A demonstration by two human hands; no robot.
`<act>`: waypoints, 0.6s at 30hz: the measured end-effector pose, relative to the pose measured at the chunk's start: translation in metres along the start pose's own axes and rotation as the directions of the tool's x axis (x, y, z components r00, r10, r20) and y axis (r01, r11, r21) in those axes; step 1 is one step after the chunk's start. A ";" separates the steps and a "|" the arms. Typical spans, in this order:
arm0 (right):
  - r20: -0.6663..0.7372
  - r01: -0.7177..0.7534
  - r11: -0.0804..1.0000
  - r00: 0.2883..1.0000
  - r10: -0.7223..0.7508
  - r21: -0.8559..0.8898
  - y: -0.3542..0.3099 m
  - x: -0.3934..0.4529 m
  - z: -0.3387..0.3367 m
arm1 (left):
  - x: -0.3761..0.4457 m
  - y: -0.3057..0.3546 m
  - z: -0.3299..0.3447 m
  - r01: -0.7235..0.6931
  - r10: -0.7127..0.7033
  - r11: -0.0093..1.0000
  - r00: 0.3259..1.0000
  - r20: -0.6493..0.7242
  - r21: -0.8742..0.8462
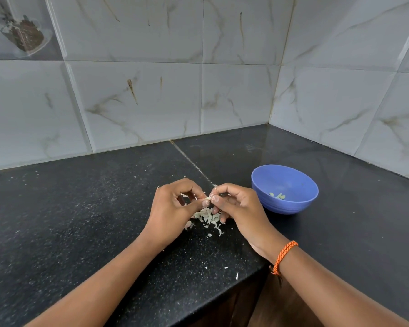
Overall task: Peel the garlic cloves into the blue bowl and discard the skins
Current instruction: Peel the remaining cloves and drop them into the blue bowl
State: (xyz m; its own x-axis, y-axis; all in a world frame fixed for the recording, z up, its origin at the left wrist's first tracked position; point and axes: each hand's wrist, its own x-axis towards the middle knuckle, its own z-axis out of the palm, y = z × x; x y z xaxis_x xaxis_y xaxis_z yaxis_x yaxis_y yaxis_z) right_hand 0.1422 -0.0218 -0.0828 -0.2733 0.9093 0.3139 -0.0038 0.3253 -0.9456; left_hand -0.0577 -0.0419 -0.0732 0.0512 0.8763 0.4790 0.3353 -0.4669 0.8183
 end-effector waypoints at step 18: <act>0.055 -0.139 0.931 0.990 0.127 0.337 -0.003 0.000 0.003 | -0.001 0.014 0.001 0.129 -0.111 0.943 0.991 0.077 -0.307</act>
State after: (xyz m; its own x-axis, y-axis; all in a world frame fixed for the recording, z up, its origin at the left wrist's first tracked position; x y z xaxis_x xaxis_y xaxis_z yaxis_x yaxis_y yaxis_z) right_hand 0.1393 -0.0241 -0.0801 -0.3244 0.9275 0.1856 -0.2901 0.0892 -0.9528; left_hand -0.0516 -0.0496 -0.0626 0.0858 0.9292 0.3594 0.0335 -0.3633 0.9311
